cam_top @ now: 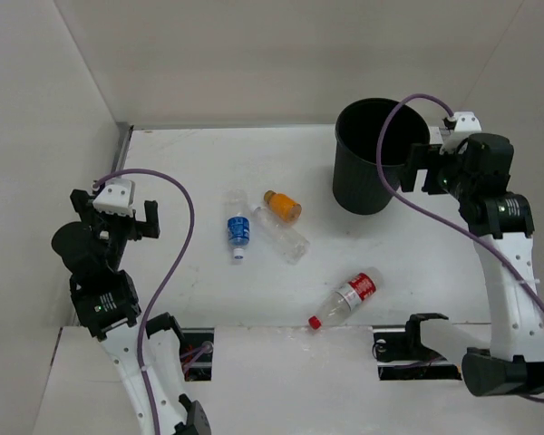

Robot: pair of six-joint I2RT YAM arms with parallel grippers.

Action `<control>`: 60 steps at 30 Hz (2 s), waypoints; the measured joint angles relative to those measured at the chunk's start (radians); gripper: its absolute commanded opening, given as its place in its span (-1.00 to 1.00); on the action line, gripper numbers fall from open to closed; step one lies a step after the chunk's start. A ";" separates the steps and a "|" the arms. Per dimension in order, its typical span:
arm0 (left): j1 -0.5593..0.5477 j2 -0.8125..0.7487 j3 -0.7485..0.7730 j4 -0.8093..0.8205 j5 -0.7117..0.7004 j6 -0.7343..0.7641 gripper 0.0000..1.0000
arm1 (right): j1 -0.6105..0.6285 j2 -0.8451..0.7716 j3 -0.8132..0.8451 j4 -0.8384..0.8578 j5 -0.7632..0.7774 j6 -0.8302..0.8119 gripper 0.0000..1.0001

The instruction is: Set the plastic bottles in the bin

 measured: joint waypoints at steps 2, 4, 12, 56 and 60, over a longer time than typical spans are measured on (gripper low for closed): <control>-0.005 0.000 -0.013 -0.003 0.000 0.002 1.00 | -0.002 -0.072 -0.044 0.004 -0.001 -0.009 1.00; -0.017 0.000 -0.024 -0.004 0.000 0.002 1.00 | -0.007 -0.111 -0.068 0.010 0.001 -0.015 1.00; -0.032 -0.003 -0.035 -0.005 0.001 0.002 1.00 | -0.021 -0.104 -0.069 0.021 0.026 -0.029 1.00; -0.739 0.863 -0.093 0.162 -0.394 -0.590 1.00 | -0.280 -0.492 0.064 -0.319 -0.087 -0.097 1.00; -0.791 0.939 -0.058 0.188 -0.409 -0.605 1.00 | -0.306 -0.500 0.068 -0.321 -0.110 -0.087 1.00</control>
